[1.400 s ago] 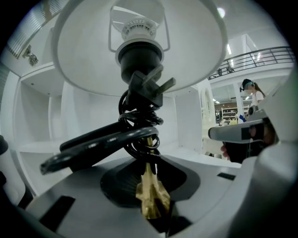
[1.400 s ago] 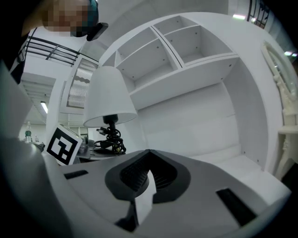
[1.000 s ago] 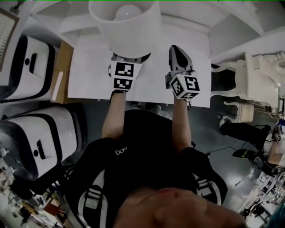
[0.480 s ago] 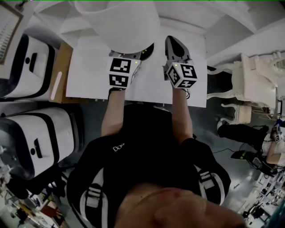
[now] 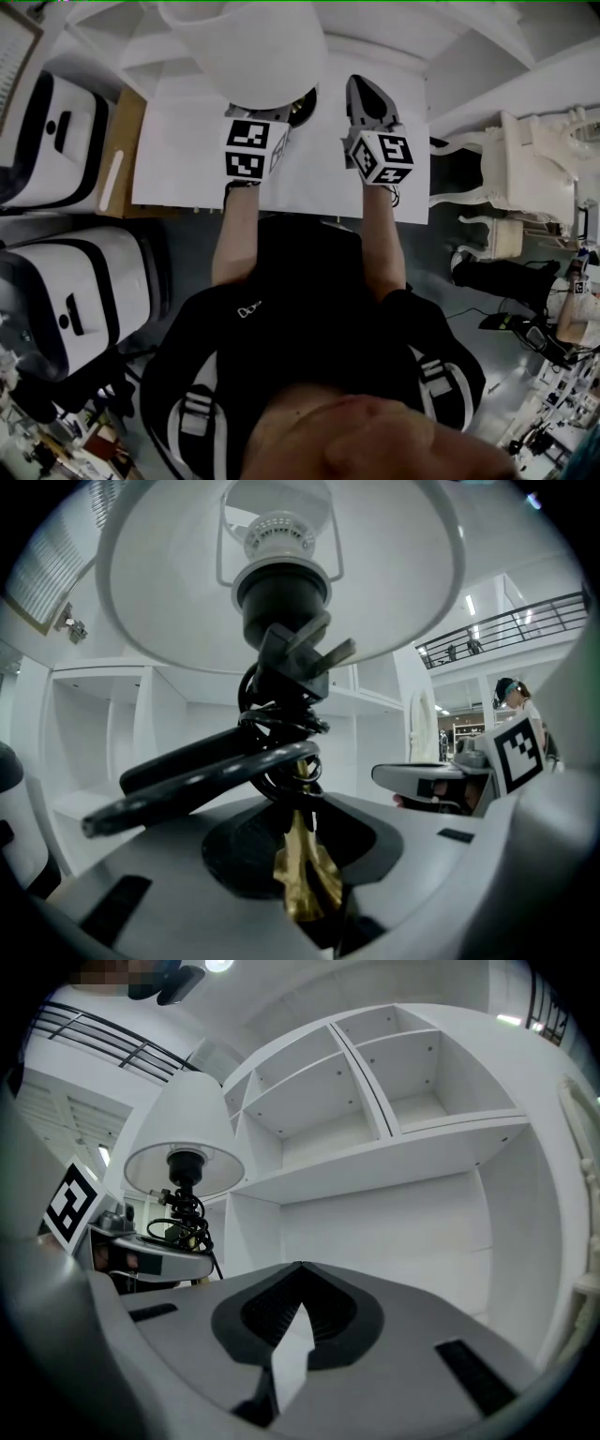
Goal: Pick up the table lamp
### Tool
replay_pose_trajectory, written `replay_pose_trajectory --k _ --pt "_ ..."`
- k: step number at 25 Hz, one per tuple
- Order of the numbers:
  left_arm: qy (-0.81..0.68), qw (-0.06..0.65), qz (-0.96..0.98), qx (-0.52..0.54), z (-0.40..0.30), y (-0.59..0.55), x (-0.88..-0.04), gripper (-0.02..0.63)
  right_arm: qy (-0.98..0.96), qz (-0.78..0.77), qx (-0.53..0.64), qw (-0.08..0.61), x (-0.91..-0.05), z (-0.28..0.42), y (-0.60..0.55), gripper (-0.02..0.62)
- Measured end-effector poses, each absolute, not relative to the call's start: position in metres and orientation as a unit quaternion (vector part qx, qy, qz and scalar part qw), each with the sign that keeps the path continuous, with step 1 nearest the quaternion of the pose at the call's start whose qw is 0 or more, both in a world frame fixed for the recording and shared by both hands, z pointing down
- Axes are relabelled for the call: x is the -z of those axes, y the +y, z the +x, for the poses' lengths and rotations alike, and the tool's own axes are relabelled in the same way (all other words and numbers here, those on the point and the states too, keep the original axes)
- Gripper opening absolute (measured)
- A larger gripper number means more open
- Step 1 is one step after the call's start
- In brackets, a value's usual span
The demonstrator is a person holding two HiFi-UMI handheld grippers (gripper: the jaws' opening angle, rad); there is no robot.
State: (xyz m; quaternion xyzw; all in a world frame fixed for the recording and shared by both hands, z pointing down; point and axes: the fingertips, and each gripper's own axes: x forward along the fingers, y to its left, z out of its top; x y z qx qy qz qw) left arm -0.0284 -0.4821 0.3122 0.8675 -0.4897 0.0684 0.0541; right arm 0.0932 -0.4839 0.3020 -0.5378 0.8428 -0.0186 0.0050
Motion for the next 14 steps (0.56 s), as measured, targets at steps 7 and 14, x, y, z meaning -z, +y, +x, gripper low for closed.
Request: replay_pose_trajectory --k 7,14 --pt "-0.488 0.054 0.868 -0.078 -0.027 -0.483 -0.319 0.110 0.844 -0.536 0.019 0.003 -0.305 0.093 -0.483 0.018" --pt "-0.487 0.064 0.867 -0.080 -0.027 -0.486 -0.325 0.110 0.846 -0.533 0.021 0.002 -0.308 0.093 -0.486 0.018"
